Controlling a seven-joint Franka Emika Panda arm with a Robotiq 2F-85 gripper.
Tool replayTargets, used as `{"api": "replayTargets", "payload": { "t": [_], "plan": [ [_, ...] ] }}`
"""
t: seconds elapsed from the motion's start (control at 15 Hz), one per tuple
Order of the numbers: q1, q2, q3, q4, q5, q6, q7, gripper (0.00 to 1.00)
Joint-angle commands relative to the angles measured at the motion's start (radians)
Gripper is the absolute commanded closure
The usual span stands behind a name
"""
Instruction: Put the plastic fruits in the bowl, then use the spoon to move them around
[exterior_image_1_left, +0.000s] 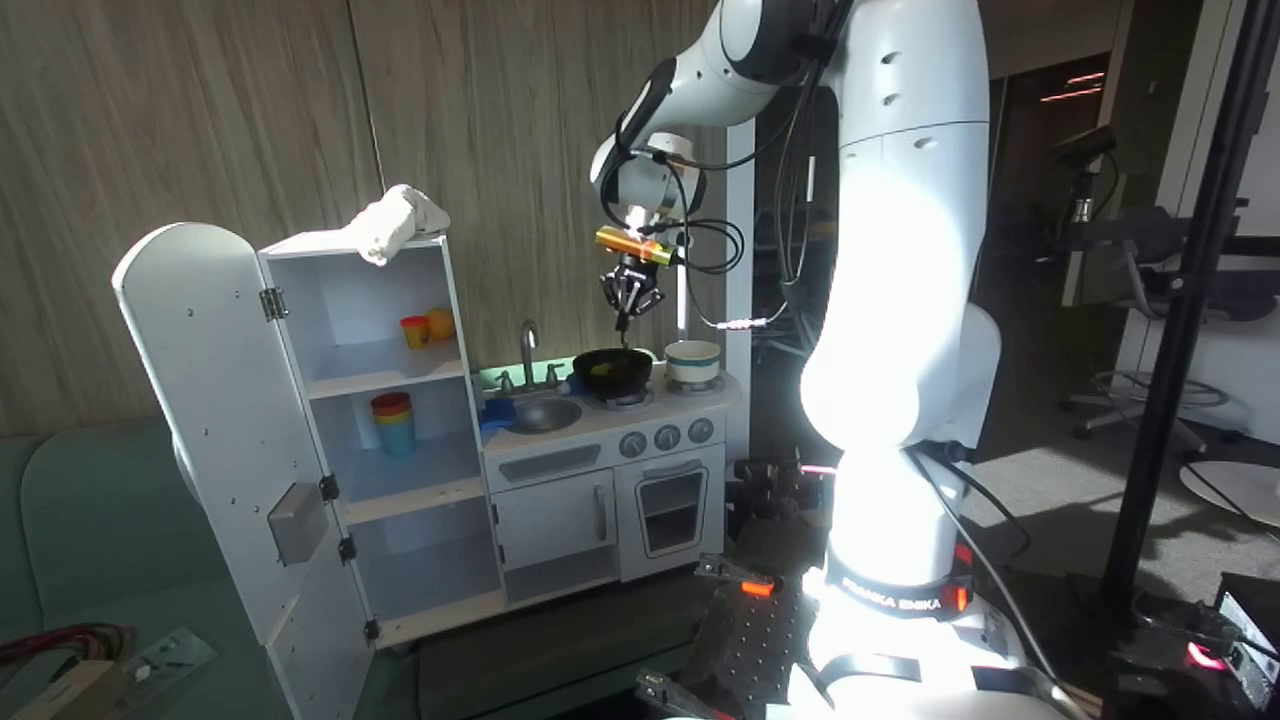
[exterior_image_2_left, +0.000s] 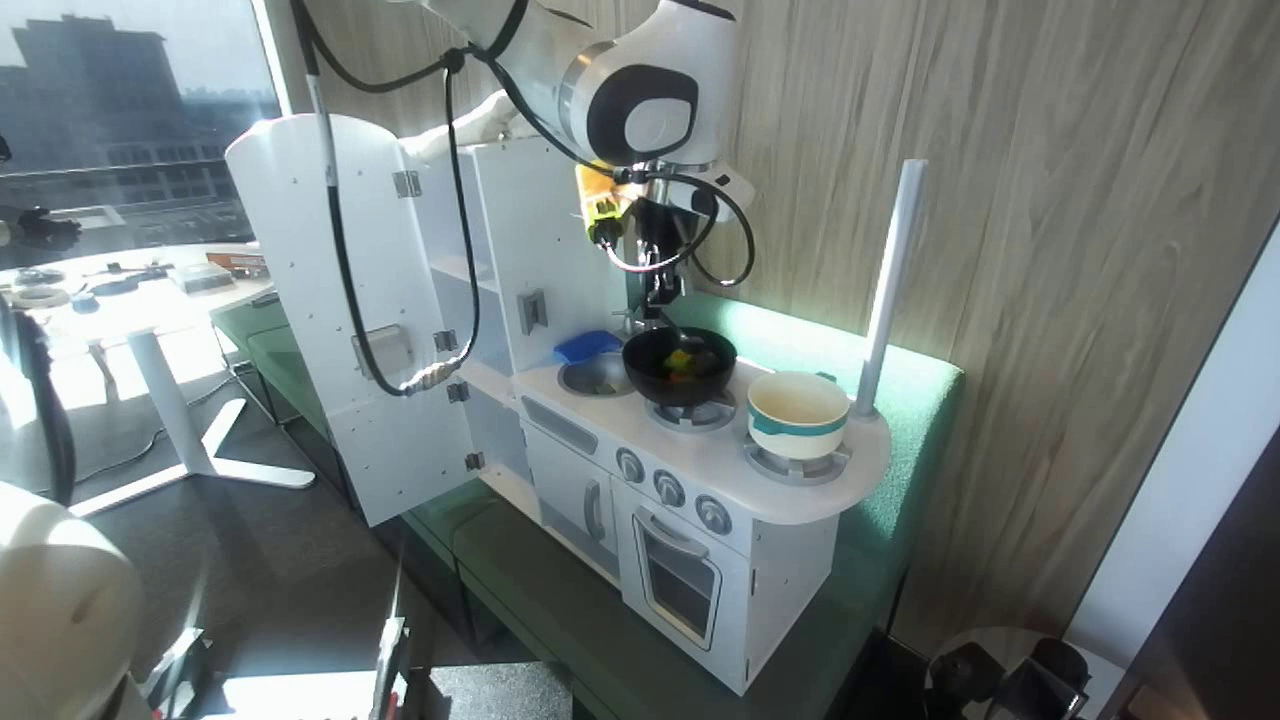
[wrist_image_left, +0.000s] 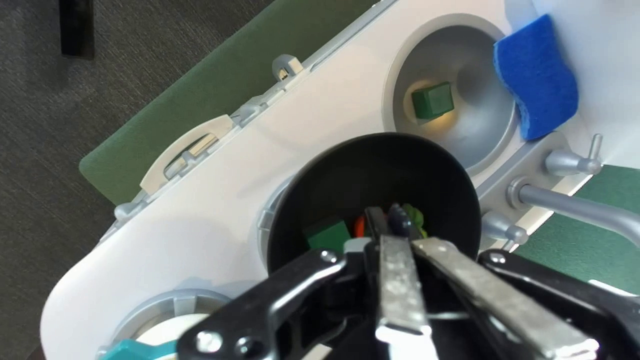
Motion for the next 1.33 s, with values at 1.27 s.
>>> {"api": "replayTargets", "payload": {
  "t": [1.27],
  "plan": [
    [0.038, 0.041, 0.019, 0.033, -0.137, 0.018, 0.12, 0.98]
  ]
}}
